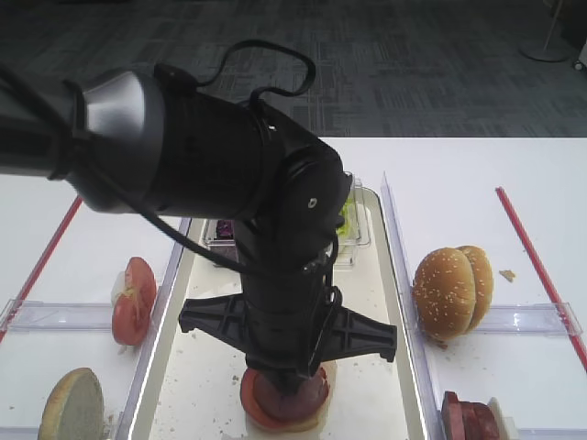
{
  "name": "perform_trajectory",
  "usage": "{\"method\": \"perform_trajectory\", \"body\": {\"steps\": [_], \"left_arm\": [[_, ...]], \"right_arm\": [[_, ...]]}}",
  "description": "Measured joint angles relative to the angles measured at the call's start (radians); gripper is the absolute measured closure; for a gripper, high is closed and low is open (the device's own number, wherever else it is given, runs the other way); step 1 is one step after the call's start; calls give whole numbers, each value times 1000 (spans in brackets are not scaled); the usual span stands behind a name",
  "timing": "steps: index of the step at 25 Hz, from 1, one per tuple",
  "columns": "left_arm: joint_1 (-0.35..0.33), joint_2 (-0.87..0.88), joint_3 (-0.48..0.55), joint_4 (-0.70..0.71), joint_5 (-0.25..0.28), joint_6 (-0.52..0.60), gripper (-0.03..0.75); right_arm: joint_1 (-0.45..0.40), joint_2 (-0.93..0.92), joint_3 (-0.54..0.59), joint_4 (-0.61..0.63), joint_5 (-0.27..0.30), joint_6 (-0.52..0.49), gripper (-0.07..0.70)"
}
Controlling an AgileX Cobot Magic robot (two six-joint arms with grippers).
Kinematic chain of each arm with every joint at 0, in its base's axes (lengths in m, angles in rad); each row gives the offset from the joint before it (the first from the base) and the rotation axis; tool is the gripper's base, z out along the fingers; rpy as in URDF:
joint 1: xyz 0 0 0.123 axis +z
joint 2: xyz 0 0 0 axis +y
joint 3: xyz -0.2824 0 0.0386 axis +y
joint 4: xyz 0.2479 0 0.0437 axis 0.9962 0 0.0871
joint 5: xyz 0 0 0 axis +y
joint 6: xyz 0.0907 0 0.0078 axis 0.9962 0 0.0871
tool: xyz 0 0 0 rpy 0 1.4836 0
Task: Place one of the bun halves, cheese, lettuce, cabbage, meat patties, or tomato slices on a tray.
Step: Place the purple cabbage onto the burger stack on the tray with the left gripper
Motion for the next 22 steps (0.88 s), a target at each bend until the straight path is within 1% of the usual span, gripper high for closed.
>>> {"method": "perform_trajectory", "body": {"steps": [15, 22], "left_arm": [[0, 0, 0, 20, -2, -4, 506], [0, 0, 0, 29, 8, -4, 450]], "right_arm": [[0, 0, 0, 0, 0, 0, 267], [0, 0, 0, 0, 0, 0, 267]]}}
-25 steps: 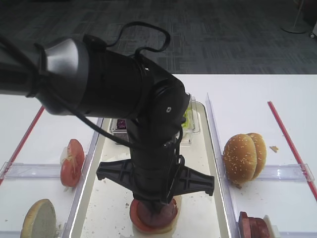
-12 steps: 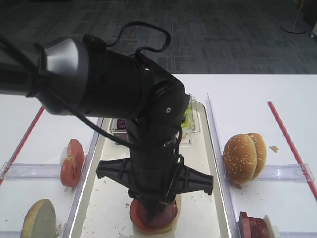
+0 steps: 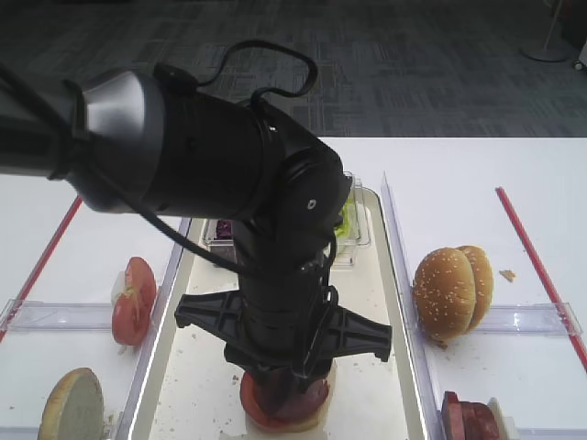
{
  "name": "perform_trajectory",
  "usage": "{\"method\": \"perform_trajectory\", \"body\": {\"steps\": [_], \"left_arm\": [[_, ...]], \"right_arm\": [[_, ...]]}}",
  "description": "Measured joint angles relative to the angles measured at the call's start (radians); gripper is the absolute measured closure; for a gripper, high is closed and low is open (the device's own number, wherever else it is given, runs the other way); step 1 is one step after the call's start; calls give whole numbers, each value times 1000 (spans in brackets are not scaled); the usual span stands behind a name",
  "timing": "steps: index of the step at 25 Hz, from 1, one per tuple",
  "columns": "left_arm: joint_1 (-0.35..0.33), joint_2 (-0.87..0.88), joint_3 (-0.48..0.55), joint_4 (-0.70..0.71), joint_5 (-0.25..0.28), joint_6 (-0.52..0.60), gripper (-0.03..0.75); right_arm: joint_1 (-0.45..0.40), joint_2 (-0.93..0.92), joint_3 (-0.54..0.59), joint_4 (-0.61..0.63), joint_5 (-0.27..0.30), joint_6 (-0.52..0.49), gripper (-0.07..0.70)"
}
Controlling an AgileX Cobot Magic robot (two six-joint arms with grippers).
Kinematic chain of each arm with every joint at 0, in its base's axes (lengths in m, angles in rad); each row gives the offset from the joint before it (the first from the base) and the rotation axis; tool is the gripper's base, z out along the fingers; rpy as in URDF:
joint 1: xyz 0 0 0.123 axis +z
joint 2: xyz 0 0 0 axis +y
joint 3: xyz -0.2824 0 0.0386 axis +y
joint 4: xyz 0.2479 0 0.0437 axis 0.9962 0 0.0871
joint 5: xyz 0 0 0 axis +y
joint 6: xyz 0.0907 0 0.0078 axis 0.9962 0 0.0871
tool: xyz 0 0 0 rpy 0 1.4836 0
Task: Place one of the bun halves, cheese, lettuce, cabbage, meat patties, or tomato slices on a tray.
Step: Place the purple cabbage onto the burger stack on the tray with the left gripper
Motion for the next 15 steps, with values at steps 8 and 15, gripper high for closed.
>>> {"method": "perform_trajectory", "body": {"steps": [8, 15], "left_arm": [[0, -2, -2, 8, 2, -4, 383], [0, -33, -55, 63, 60, -48, 279]], "right_arm": [[0, 0, 0, 0, 0, 0, 267], [0, 0, 0, 0, 0, 0, 267]]}}
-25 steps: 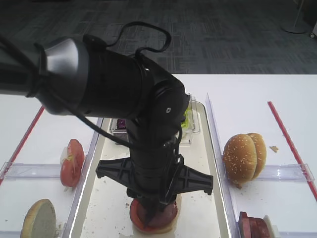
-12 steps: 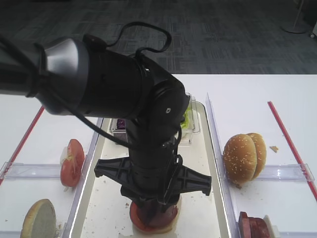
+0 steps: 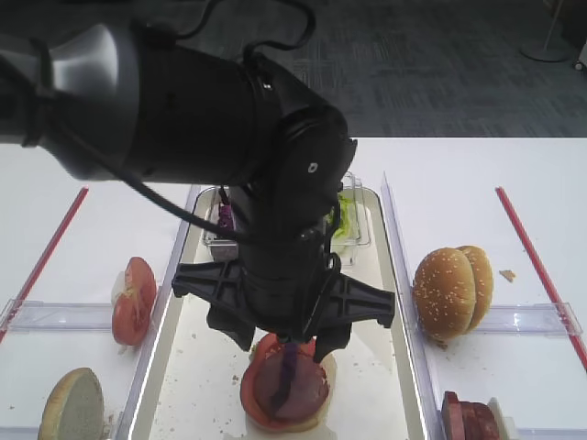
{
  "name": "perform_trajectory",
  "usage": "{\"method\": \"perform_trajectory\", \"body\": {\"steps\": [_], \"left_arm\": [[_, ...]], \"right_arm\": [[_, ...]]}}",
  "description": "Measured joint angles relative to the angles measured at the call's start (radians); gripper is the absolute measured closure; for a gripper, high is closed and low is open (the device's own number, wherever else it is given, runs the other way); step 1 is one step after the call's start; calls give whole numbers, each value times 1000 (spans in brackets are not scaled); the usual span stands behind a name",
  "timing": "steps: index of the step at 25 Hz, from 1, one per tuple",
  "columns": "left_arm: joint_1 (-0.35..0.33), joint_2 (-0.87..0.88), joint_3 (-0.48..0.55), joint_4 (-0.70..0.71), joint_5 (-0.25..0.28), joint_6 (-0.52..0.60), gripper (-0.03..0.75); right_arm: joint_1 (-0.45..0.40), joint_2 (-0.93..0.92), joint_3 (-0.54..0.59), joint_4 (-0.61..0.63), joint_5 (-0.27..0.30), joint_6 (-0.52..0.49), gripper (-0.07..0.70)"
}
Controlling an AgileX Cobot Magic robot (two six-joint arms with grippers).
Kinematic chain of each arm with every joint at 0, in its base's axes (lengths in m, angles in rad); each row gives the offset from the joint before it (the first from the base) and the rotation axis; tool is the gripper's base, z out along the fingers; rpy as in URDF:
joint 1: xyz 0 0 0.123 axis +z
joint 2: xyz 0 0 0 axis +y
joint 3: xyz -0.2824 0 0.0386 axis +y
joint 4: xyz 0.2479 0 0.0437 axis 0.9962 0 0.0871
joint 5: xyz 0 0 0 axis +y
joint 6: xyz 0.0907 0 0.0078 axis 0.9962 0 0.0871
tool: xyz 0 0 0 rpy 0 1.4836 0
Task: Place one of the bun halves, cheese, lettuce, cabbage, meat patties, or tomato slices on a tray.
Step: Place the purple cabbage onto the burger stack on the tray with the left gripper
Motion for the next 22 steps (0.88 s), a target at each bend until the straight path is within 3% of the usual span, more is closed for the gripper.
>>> {"method": "perform_trajectory", "body": {"steps": [6, 10, 22], "left_arm": [[0, 0, -73, 24, 105, -4, 221], [0, 0, -149, 30, 144, -4, 199], [39, 0, -371, 58, 170, 57, 189]], "right_arm": [[0, 0, 0, 0, 0, 0, 267], [0, 0, 0, 0, 0, 0, 267], [0, 0, 0, 0, 0, 0, 267]]}}
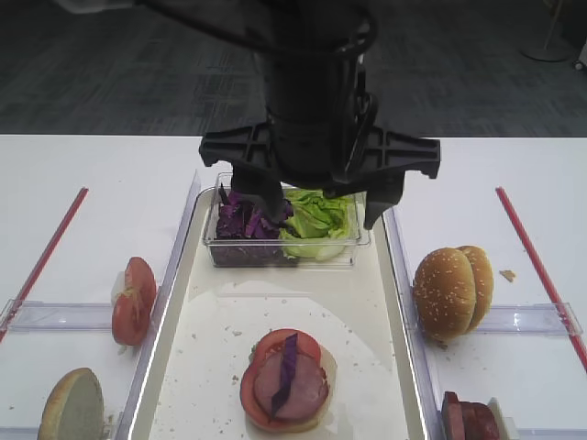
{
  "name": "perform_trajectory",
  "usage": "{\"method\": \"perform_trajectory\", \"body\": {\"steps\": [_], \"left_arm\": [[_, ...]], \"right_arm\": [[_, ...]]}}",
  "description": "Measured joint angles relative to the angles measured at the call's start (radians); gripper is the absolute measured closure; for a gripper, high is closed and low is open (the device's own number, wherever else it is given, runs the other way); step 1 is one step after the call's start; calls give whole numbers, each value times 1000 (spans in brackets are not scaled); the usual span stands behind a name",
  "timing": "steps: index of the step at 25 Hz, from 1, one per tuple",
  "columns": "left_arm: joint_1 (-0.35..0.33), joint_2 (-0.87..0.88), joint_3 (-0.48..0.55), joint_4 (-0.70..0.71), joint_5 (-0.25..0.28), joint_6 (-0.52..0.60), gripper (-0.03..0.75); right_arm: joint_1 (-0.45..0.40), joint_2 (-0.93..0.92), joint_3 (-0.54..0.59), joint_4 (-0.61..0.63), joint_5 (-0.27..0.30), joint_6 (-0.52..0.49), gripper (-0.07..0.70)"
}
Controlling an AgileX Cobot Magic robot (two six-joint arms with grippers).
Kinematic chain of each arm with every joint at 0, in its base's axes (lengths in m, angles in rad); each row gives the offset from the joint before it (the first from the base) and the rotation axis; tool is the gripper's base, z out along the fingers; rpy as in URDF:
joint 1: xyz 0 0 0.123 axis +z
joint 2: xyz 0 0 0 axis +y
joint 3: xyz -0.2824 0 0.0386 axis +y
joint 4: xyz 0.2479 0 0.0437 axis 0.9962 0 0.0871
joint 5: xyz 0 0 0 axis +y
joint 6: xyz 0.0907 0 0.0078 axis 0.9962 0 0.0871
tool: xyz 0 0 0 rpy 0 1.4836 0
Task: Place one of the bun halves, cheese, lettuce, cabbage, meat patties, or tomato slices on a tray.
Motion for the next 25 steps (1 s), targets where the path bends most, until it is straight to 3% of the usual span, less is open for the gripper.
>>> {"method": "perform_trajectory", "body": {"steps": [8, 12, 18, 25], "left_arm": [[53, 0, -13, -19, 5, 47, 188], [117, 0, -13, -53, 5, 124, 188], [300, 0, -13, -70, 5, 267, 188], [602, 0, -13, -101, 5, 481, 188]], "right_arm": [[0, 0, 0, 0, 0, 0, 267], [0, 0, 0, 0, 0, 0, 267], [0, 0, 0, 0, 0, 0, 267], [0, 0, 0, 0, 0, 0, 267]]}}
